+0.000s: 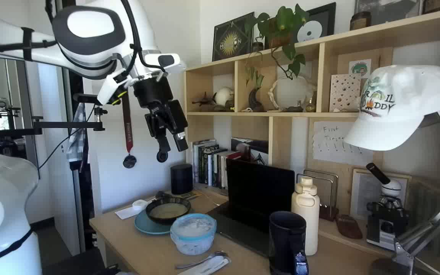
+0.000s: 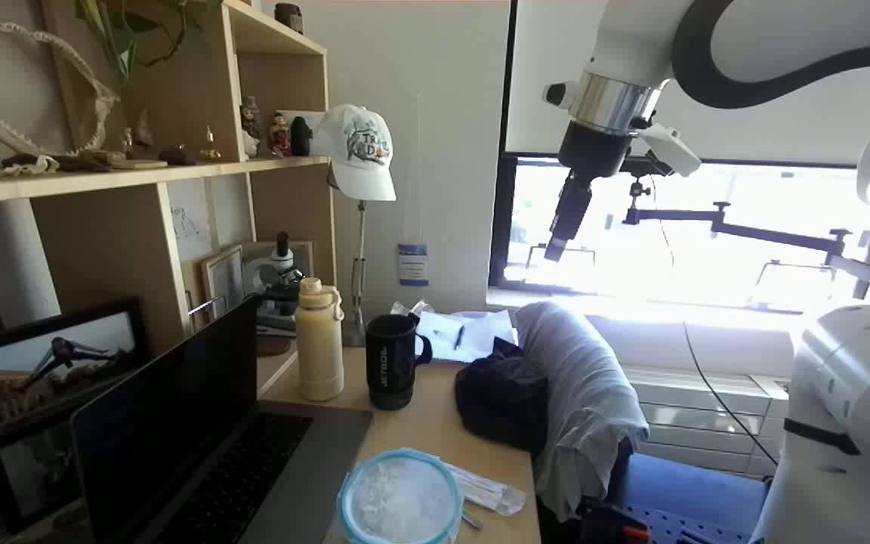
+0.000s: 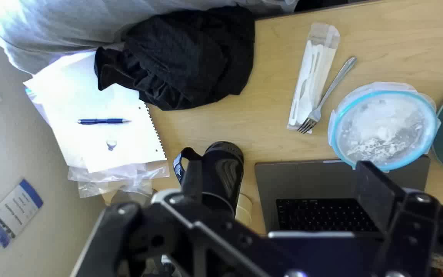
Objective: Move the cup to the left of the counter
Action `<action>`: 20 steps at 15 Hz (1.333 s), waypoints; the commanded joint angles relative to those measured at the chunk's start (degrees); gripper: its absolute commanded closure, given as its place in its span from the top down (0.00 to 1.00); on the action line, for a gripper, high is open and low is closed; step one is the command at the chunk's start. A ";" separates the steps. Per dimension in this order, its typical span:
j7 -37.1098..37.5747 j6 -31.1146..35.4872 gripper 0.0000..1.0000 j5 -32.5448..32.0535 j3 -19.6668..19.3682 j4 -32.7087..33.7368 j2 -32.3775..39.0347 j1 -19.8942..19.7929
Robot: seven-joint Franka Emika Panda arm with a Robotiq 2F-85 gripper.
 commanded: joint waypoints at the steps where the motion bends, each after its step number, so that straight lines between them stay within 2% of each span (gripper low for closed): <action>1: 0.35 -0.31 1.00 -0.35 -0.32 0.21 0.00 0.55; 6: -1.67 1.63 1.00 -1.72 -1.69 0.76 2.61 0.76; 11: -8.19 9.72 1.00 -4.53 -8.40 3.01 10.23 0.89; 15: -17.07 18.94 1.00 -2.95 -13.76 6.91 19.63 3.15; 20: -29.36 27.87 1.00 0.57 -16.36 12.15 30.90 7.38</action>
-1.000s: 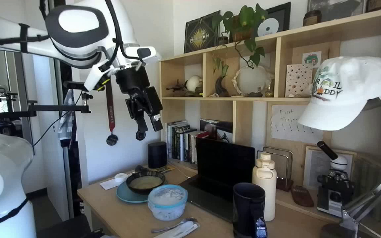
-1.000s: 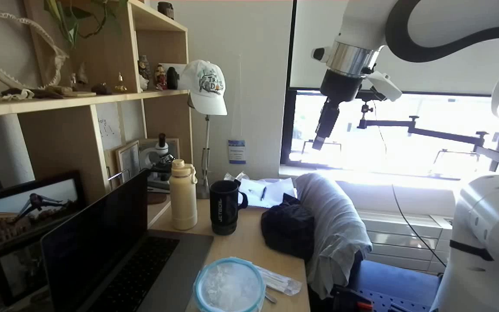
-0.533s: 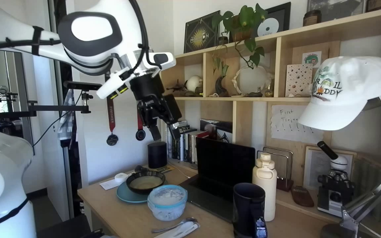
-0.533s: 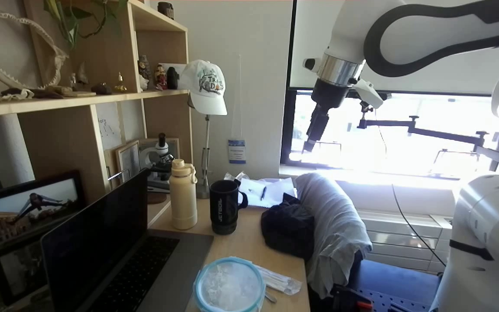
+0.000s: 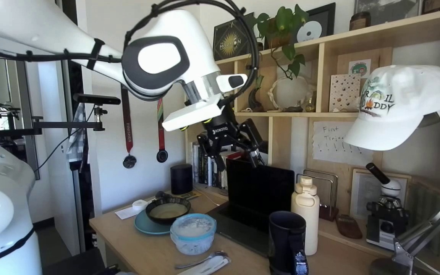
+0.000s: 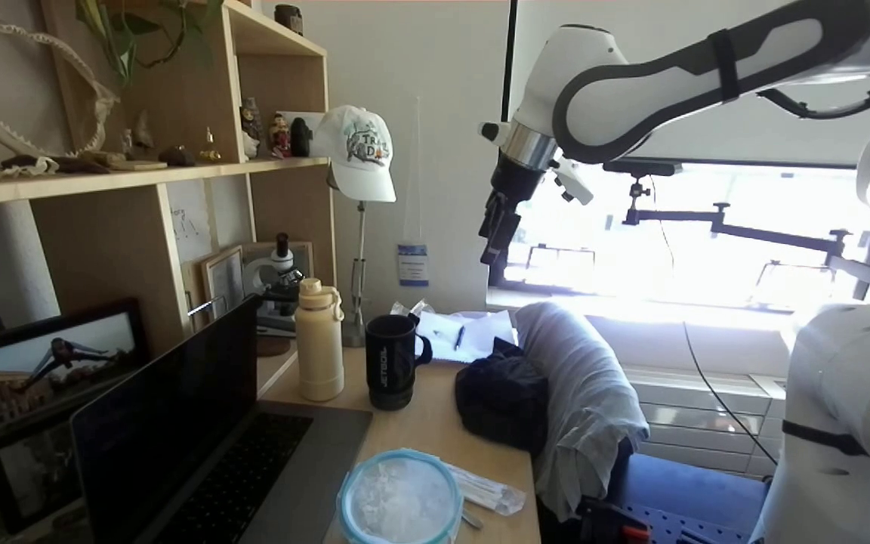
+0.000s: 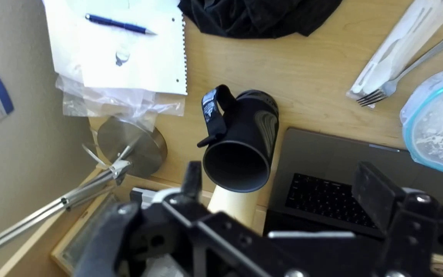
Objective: Move the cup to the left of the counter
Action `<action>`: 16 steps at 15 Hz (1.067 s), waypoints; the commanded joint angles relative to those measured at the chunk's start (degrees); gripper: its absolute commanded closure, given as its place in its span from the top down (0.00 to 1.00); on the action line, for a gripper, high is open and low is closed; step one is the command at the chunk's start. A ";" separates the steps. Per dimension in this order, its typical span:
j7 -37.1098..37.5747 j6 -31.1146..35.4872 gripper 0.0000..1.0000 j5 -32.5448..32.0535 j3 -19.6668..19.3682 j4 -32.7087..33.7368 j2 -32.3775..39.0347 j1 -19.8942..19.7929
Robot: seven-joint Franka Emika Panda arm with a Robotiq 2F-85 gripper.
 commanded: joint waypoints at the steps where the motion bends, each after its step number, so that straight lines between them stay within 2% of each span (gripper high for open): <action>1: -9.16 4.78 1.00 4.12 -0.90 5.39 9.53 2.59; 7: -25.12 11.75 1.00 15.52 -1.09 7.68 20.08 2.41; 16: -45.56 12.58 1.00 33.49 2.60 11.26 30.58 -1.71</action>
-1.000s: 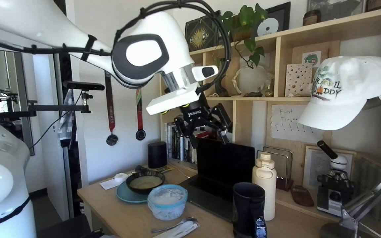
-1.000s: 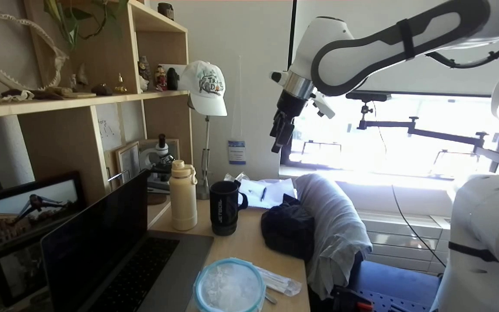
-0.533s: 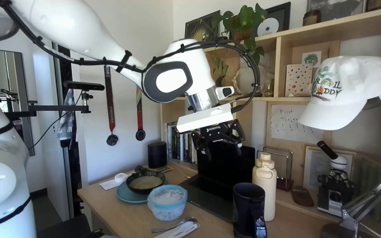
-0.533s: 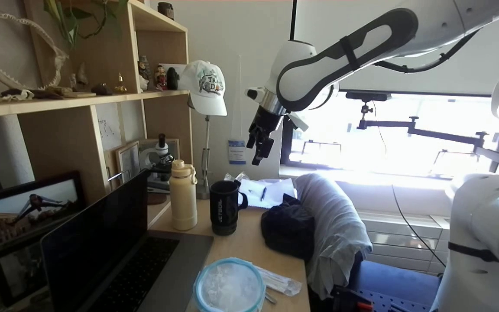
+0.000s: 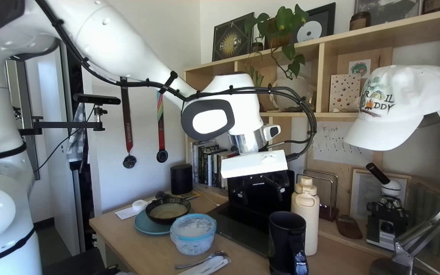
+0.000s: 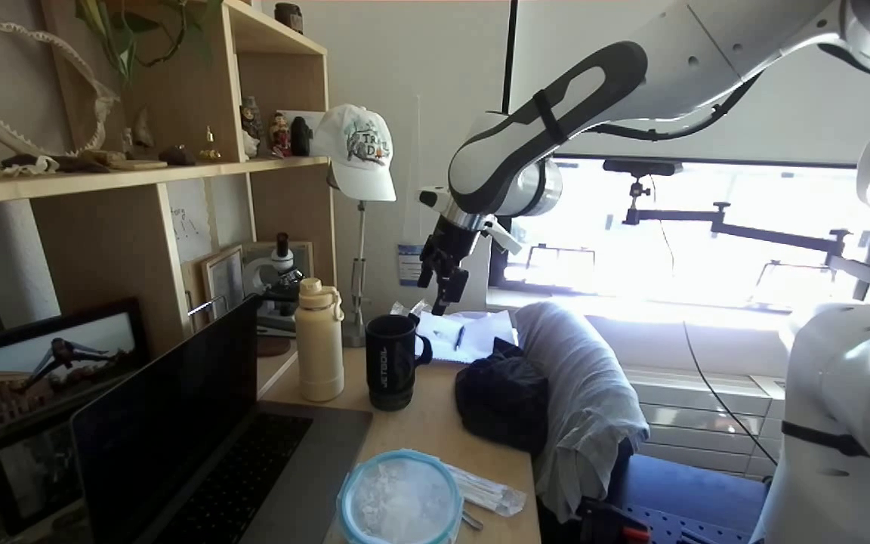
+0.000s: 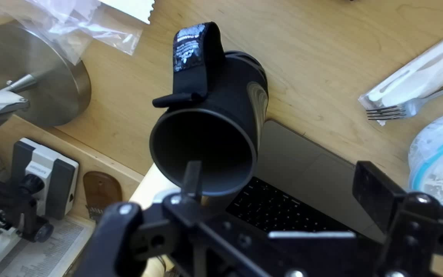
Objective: Move the cup to the left of the counter
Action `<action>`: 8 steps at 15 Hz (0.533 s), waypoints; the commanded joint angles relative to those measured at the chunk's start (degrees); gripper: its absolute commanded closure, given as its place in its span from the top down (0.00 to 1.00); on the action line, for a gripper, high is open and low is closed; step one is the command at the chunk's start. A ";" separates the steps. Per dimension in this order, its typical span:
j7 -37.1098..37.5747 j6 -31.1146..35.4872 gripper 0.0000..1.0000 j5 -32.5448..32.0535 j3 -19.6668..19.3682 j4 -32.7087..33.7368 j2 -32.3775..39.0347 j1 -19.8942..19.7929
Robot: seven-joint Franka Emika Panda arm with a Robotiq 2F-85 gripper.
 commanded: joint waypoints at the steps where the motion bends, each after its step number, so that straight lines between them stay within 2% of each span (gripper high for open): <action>1: -7.64 0.41 1.00 5.87 2.97 3.52 4.37 -3.13; 8: -13.29 -0.44 1.00 9.28 8.18 8.91 11.28 -9.01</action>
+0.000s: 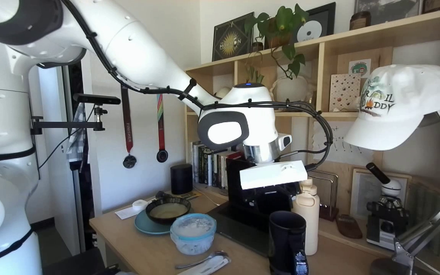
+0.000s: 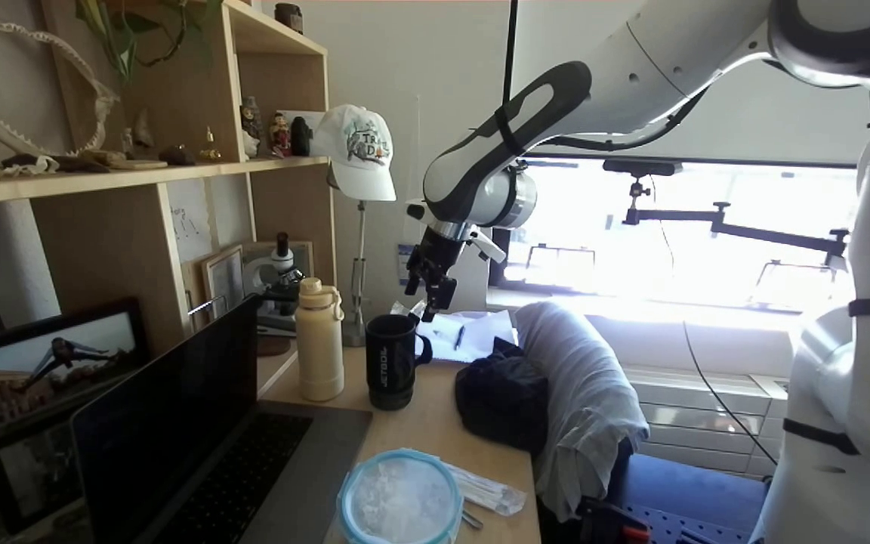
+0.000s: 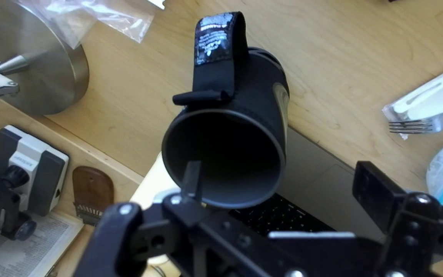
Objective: Move the cup to the left of the counter
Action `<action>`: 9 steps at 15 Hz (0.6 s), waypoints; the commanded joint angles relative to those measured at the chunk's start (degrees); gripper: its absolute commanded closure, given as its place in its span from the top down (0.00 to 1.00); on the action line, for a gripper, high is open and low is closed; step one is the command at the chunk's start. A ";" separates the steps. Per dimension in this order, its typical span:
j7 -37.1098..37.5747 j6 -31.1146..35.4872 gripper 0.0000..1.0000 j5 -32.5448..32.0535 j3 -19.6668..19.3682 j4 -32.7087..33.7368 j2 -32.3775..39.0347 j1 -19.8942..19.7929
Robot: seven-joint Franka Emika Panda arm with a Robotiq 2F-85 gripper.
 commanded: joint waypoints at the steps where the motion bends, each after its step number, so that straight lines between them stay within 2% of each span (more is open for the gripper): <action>1: -3.19 -0.56 1.00 2.19 3.33 3.61 3.97 -3.66; 9: -5.90 -2.88 1.00 5.55 9.24 7.16 8.88 -8.77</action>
